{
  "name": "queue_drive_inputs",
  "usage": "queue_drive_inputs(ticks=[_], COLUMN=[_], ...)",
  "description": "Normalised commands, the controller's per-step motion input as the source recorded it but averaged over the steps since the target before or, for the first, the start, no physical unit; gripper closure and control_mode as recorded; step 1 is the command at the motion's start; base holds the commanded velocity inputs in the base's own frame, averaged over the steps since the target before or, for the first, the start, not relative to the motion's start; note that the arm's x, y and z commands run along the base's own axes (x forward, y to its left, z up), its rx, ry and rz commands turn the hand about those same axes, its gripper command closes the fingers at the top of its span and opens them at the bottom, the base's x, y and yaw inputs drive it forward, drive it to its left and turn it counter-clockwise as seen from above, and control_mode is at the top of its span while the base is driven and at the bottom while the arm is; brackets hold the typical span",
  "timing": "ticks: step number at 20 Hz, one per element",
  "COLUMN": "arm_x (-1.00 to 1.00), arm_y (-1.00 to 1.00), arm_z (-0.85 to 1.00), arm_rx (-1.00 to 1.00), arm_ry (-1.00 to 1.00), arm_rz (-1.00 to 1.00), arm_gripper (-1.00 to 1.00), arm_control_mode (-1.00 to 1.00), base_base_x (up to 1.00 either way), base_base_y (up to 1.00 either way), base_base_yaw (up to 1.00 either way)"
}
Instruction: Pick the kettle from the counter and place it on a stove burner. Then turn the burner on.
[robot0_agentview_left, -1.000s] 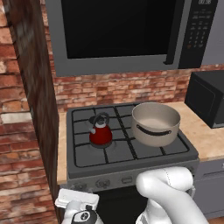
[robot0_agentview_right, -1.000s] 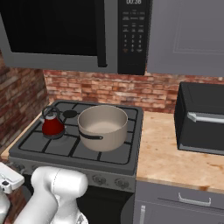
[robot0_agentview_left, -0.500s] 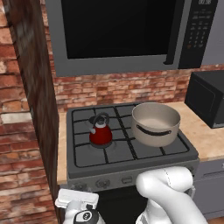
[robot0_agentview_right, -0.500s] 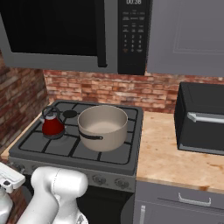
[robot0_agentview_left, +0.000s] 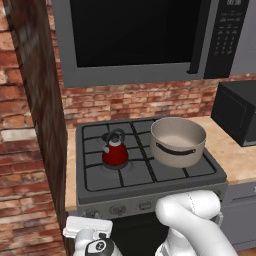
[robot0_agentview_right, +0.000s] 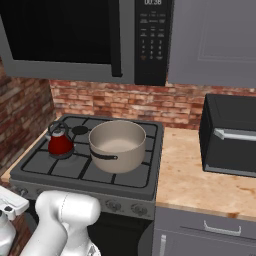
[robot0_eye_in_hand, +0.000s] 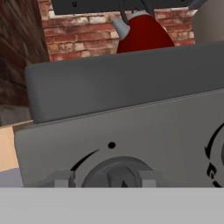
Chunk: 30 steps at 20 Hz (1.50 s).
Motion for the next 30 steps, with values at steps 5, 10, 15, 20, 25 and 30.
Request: queue_drive_inputs(ticks=[5, 10, 15, 20, 25, 30], arm_x=[0.00, 0.00, 0.00, 0.00, 0.00, 0.00], arm_y=[0.00, 0.00, 0.00, 0.00, 0.00, 0.00], arm_z=[0.00, 0.00, 0.00, 0.00, 0.00, 0.00], arm_rx=[0.00, 0.00, 0.00, 0.00, -0.05, -0.16], arm_ry=[0.00, 0.00, 0.00, 0.02, 0.02, 0.00], arm_rz=[0.00, 0.00, 0.00, 0.01, 0.07, 0.11], arm_gripper=[1.00, 1.00, 1.00, 1.00, 1.00, 1.00], arm_control_mode=[-1.00, -1.00, -1.00, -1.00, -1.00, -1.00], base_base_x=[0.00, 0.00, 0.00, 0.00, 0.00, 0.00], base_base_y=[0.00, 0.00, 0.00, 0.00, 0.00, 0.00], base_base_yaw=[0.00, 0.00, 0.00, 0.00, 0.00, 0.00])
